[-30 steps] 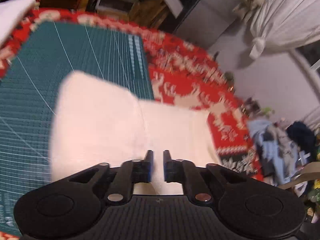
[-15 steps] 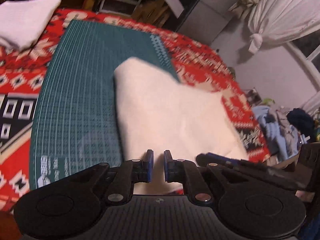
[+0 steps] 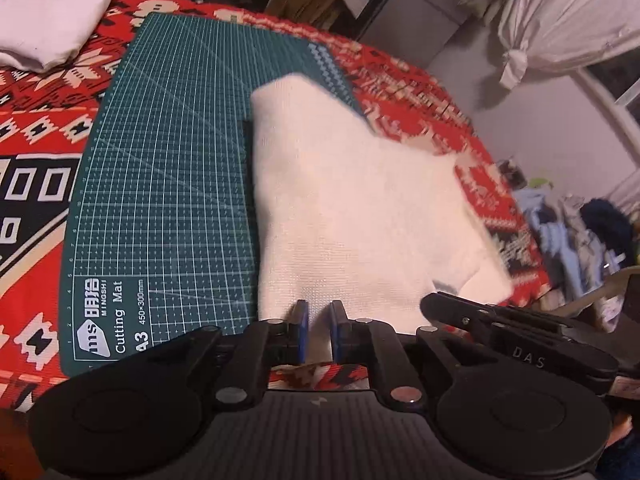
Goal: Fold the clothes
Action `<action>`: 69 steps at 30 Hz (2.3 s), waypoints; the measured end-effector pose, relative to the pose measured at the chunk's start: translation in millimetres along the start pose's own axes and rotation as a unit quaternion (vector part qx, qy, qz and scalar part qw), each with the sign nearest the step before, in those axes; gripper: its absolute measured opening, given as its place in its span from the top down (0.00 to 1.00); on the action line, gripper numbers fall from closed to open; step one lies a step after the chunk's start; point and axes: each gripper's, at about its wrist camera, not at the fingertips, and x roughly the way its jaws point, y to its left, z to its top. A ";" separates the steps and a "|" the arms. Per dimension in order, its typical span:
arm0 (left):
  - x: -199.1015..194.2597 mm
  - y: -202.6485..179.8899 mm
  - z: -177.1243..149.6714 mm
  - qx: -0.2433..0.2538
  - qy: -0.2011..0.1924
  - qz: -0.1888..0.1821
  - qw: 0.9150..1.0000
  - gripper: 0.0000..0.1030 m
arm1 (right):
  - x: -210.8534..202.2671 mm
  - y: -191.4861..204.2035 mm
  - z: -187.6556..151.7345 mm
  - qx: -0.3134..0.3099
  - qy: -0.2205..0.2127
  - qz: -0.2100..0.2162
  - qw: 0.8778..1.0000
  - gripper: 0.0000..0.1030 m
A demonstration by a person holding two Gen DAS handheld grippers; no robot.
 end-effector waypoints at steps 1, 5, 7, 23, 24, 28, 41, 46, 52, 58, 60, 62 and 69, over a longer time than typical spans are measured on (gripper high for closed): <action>-5.2 0.6 2.1 -0.003 -0.006 -0.005 1.000 0.89 | -3.0 2.2 1.5 -0.008 -0.006 -0.001 1.000 0.94; -19.3 5.2 14.9 -0.018 -0.032 -0.026 0.999 0.89 | -9.9 2.0 6.8 -0.026 -0.013 -0.001 1.000 0.94; -17.5 7.0 23.6 -0.011 -0.039 -0.019 0.999 0.89 | -7.0 -2.0 8.0 -0.028 0.000 -0.001 1.000 0.91; 27.7 35.8 78.7 -0.029 -0.039 -0.032 0.998 0.89 | 60.6 -17.4 115.4 0.018 -0.031 0.027 0.999 0.67; 30.8 36.4 79.3 -0.031 -0.037 -0.035 0.998 0.89 | 70.9 -19.0 121.6 0.025 -0.027 0.030 0.999 0.67; 37.2 34.0 78.6 -0.026 -0.033 -0.034 0.999 0.89 | 98.2 -21.6 132.3 0.038 0.003 0.050 0.998 0.80; 44.6 2.2 66.0 0.036 -0.031 0.007 0.999 0.89 | 97.1 -3.8 129.9 -0.060 -0.018 -0.051 0.997 0.91; 19.9 7.1 60.1 0.025 -0.029 -0.025 0.999 0.90 | 87.5 -6.9 123.1 -0.057 -0.035 -0.050 0.996 0.81; 12.0 1.5 36.6 0.031 -0.008 -0.054 0.998 0.90 | 33.7 -6.8 105.4 -0.018 -0.041 0.033 0.998 0.82; 28.1 -6.8 13.1 0.042 -0.008 -0.018 0.999 0.90 | 26.5 21.8 60.6 -0.045 0.001 0.077 0.996 0.88; 28.8 -6.2 9.0 0.041 -0.014 -0.014 0.999 0.89 | 35.3 23.9 47.3 -0.055 0.007 0.062 0.997 0.89; 25.2 -6.5 9.8 0.035 -0.009 -0.010 0.999 0.89 | 35.7 20.2 39.9 -0.062 -0.004 0.058 0.996 0.92; 14.4 -12.0 2.5 0.045 0.006 -0.007 0.999 0.93 | 13.4 3.1 33.2 -0.050 0.012 0.043 0.998 0.88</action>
